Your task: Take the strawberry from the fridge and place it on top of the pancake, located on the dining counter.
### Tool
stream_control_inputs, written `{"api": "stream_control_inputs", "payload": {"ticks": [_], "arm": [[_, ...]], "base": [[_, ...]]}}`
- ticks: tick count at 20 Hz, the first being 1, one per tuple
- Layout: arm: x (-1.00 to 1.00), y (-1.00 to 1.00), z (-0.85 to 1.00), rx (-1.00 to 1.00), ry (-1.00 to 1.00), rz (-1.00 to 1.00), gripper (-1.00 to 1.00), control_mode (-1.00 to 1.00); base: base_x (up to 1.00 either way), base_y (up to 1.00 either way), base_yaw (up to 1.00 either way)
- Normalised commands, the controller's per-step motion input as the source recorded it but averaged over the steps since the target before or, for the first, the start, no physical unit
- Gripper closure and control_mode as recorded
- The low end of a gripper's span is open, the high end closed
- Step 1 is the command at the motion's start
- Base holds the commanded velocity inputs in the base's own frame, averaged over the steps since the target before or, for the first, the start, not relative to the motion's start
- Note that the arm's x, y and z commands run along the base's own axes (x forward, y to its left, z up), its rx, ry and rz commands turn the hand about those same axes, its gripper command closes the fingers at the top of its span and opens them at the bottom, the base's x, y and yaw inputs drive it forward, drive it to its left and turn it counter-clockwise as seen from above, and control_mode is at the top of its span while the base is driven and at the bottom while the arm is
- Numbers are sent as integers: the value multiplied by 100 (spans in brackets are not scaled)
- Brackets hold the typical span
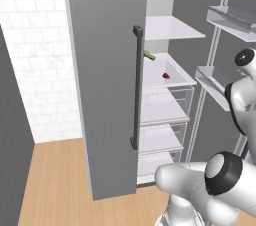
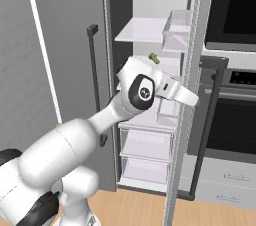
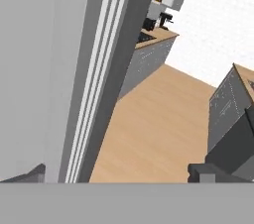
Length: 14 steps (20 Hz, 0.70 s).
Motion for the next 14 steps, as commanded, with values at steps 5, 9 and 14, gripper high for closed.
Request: {"api": "stream_control_inputs", "payload": {"ticks": [5,9,14], "arm": [[0,-58,0,0,-16,-1,-100,-100],[-22,-13,12,2,-12,1,-100,-100],[-56,66,32,9,0,15,-100,-100]], "base": [[0,0,0],[0,0,0],[0,0,0]]}}
